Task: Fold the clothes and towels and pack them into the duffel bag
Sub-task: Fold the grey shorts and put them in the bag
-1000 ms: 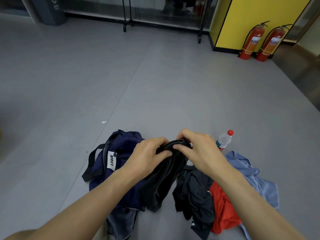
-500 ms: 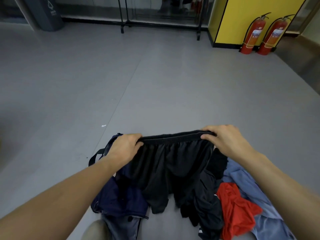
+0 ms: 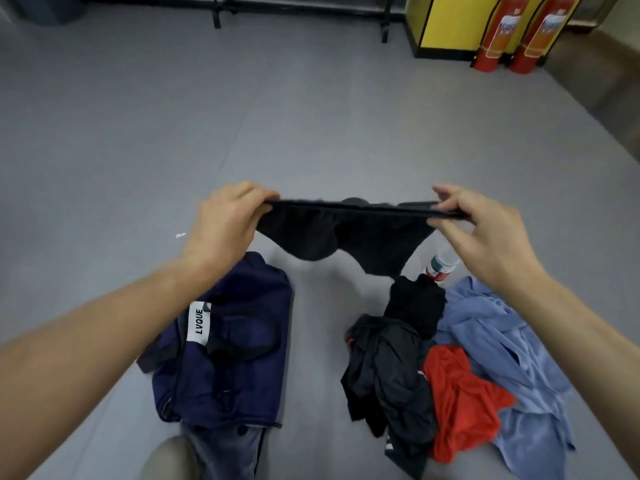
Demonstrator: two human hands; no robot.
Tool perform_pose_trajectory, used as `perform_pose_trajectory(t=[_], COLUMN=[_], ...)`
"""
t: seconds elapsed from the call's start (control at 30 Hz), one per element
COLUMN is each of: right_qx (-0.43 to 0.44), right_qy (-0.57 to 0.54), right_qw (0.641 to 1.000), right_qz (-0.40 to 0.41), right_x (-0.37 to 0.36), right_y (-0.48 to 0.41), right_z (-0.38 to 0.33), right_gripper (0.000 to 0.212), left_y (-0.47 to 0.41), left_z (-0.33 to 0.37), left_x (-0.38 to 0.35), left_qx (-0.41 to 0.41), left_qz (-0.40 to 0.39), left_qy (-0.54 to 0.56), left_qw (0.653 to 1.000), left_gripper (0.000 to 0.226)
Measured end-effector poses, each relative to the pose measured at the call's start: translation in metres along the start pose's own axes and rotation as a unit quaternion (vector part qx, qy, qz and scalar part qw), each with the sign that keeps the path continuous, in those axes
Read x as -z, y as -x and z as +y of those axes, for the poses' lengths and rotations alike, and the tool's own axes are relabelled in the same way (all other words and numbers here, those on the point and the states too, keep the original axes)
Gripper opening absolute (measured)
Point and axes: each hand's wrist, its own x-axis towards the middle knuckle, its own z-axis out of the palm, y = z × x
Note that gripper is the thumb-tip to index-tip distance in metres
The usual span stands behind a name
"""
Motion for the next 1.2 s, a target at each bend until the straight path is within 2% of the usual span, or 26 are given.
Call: perform_pose_trajectory(t=[0.17,0.27,0.43,0.53,0.67,0.73,0.77,0.83,0.87,0.9,0.97,1.0,1.03,1.1,1.13,1.17,1.2], right_qx=[-0.03,-0.051,-0.057,-0.027,-0.053,-0.057,-0.06,-0.09,-0.11,-0.127,-0.135,-0.133,-0.131,-0.149,-0.169,-0.187,-0.202], right_qy=[0.014,0.006,0.053,0.084,0.071,0.07,0.072,0.063,0.05,0.031,0.02,0.025,0.036,0.087,0.114,0.142,0.166], right_qw=[0.995,0.989,0.964,0.957,0.952,0.942,0.933,0.916,0.918,0.933,0.974,0.984,0.987,0.979,0.97,0.959,0.949], right_qz=[-0.093,-0.139,-0.255,-0.275,-0.293,-0.324,-0.346,-0.385,-0.378,-0.336,-0.179,-0.117,-0.088,-0.108,-0.133,-0.156,-0.174], right_x=[-0.078,-0.135,-0.229,-0.262,-0.277,-0.275,-0.272,-0.26,-0.253,-0.244,-0.229,-0.227,-0.226,-0.234,-0.24,-0.248,-0.255], right_y=[0.105,0.158,0.252,0.297,0.328,0.328,0.323,0.303,0.286,0.264,0.214,0.19,0.164,0.116,0.095,0.079,0.067], right_z=[0.057,0.094,0.148,0.161,0.163,0.154,0.148,0.138,0.135,0.131,0.132,0.14,0.148,0.173,0.188,0.202,0.215], right_gripper=[0.019,0.023,0.019,0.015,0.017,0.02,0.023,0.038,0.043,0.044,0.036,0.03,0.029,0.04,0.044,0.047,0.049], left_y=[0.119,0.183,0.304,0.357,0.369,0.37,0.371,0.372,0.368,0.363,0.347,0.336,0.325,0.309,0.299,0.29,0.282], left_z=[0.003,0.003,0.001,0.009,0.016,0.015,0.015,0.019,0.023,0.028,0.047,0.06,0.076,0.113,0.134,0.155,0.173], left_x=[-0.067,-0.103,-0.163,-0.179,-0.177,-0.172,-0.169,-0.165,-0.163,-0.165,-0.178,-0.187,-0.198,-0.227,-0.239,-0.248,-0.253], left_qx=[0.002,0.016,0.072,0.098,0.133,0.111,0.092,0.077,0.092,0.099,0.087,0.069,0.057,0.074,0.108,0.139,0.169], left_qz=[-0.122,-0.161,-0.288,-0.345,-0.383,-0.384,-0.385,-0.372,-0.365,-0.367,-0.362,-0.358,-0.352,-0.337,-0.338,-0.363,-0.418], left_qy=[-0.022,-0.026,-0.039,-0.045,-0.057,-0.067,-0.07,-0.08,-0.089,-0.09,-0.076,-0.055,-0.036,0.029,0.075,0.119,0.154], left_qw=[0.992,0.987,0.954,0.932,0.912,0.914,0.916,0.922,0.922,0.92,0.925,0.93,0.933,0.938,0.932,0.914,0.879], left_gripper=[0.032,0.05,0.074,0.081,0.076,0.074,0.069,0.043,0.043,0.05,0.053,0.05,0.047,0.043,0.042,0.046,0.059])
